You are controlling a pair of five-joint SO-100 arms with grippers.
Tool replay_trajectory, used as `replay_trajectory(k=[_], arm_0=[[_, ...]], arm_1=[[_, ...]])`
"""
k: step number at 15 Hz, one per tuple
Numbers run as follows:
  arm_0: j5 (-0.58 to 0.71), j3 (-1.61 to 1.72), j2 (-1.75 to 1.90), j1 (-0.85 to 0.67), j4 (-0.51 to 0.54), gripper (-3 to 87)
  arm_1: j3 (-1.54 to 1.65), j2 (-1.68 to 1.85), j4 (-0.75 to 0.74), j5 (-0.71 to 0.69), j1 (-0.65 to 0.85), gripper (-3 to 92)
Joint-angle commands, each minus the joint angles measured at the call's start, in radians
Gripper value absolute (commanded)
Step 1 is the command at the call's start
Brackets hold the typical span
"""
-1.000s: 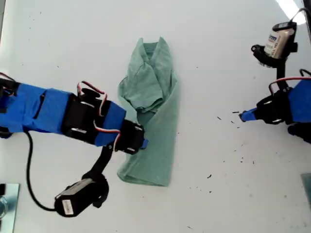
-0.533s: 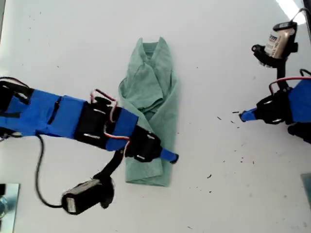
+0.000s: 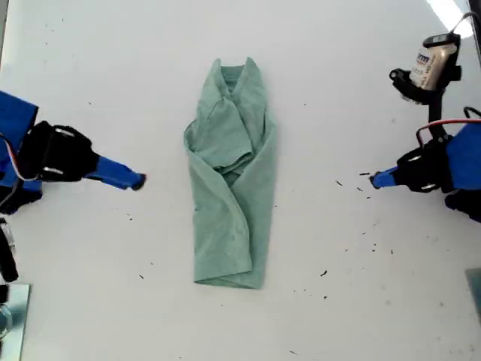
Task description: Fold t shirt
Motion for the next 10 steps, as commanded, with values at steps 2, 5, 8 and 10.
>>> replay_trajectory(k=[2,5,8,10], arm_0=[[-0.175,0.56,0.517,0.064,-0.003,-0.2],[-0.192,0.5,0.431,0.055,-0.012,-0.2],[-0.172,-0.25,-0.212,0.117,0.179,-0.2],[-0.074,-0.847,-0.673,0.155,0.318,-0.2]], arm_1=[[-0.003,0.0,-0.002,0.003,-0.011,2.6],[-0.041,-0.043,-0.011,0.011,-0.015,2.6],[-0.588,-0.647,-0.003,-0.015,-0.077,2.6],[-1.049,-1.011,0.026,-0.058,-0.135,2.6]])
